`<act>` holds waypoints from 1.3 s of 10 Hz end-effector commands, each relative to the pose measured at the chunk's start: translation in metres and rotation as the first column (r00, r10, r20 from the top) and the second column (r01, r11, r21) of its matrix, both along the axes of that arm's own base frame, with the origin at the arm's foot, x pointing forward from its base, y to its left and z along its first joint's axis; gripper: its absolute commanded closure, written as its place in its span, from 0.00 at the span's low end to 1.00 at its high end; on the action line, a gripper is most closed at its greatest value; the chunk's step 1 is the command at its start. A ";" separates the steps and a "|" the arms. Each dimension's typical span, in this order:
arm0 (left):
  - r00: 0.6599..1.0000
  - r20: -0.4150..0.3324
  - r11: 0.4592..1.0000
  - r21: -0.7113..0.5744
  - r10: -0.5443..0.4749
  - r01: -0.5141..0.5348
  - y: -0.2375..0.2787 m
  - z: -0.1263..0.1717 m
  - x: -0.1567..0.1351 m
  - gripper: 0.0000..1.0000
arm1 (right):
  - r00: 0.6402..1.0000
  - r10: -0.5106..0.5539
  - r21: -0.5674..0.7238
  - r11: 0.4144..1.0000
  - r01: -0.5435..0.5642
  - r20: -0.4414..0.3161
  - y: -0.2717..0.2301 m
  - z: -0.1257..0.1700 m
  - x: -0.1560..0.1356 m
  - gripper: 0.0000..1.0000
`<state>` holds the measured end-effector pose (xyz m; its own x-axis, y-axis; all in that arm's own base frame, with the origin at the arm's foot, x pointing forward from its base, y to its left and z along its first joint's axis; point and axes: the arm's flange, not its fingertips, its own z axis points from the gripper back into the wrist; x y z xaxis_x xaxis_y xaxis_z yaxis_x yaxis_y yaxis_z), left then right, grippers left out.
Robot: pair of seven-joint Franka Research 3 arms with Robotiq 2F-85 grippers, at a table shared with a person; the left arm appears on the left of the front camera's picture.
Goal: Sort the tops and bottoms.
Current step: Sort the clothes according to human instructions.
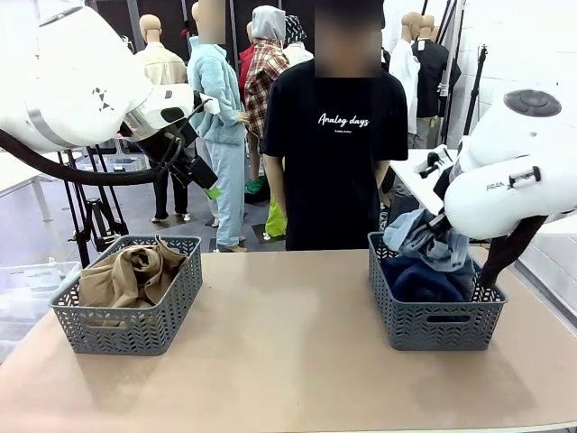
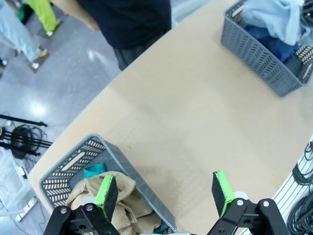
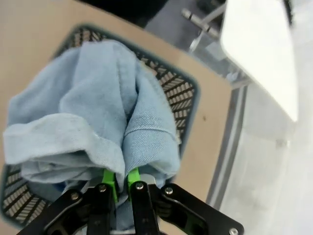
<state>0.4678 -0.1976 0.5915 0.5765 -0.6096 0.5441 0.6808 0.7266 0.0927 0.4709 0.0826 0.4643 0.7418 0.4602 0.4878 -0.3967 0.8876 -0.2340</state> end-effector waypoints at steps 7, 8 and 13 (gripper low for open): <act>1.000 0.001 1.000 0.000 0.002 -0.002 0.001 0.000 0.000 0.00 | 0.965 0.048 0.044 0.998 -0.038 -0.260 0.010 -0.065 0.012 1.00; 1.000 0.001 1.000 0.000 0.002 -0.002 0.001 0.000 0.000 0.00 | 0.965 0.052 0.046 0.998 -0.041 -0.259 0.011 -0.062 0.012 1.00; 1.000 0.001 1.000 0.000 0.002 -0.002 0.001 0.000 0.000 0.00 | 0.986 0.079 0.042 0.996 -0.073 -0.149 0.013 -0.009 -0.003 0.13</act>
